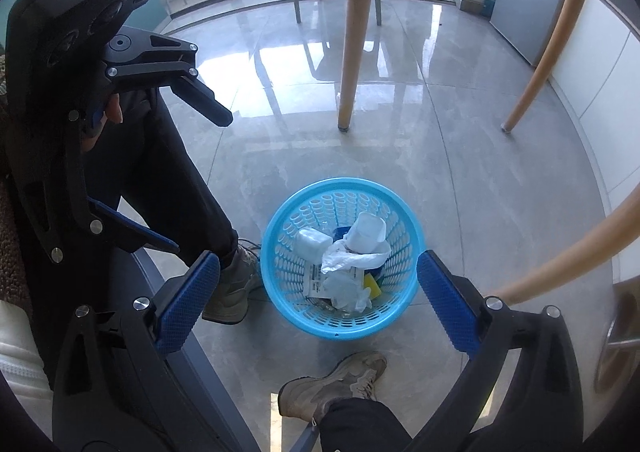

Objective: Collect trash

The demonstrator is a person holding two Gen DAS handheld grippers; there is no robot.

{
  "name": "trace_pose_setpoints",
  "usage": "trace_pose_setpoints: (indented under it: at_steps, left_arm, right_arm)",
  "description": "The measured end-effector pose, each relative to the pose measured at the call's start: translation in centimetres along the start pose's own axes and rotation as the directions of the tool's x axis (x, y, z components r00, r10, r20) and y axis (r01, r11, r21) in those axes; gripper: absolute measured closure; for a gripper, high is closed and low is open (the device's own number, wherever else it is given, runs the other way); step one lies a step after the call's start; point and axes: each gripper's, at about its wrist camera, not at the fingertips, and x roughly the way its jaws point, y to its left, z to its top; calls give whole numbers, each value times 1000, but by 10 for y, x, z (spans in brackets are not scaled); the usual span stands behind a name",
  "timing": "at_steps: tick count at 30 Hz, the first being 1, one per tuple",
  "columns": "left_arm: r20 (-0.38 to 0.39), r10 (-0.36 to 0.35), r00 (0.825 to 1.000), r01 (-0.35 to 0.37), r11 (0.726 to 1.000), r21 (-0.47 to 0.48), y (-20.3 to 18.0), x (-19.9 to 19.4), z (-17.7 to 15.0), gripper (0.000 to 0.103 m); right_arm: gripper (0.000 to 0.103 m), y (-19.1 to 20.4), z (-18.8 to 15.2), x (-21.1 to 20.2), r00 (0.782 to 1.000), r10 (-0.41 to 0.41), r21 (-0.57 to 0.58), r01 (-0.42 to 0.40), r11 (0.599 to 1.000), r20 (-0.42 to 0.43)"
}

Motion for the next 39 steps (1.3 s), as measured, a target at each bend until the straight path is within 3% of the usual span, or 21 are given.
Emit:
trace_pose_setpoints:
  at_steps: [39]
  left_arm:
    - [-14, 42, 999, -43, 999, -19, 7, 2, -6, 6]
  right_arm:
    - [8, 7, 1, -5, 1000, 25, -30, -25, 999, -2]
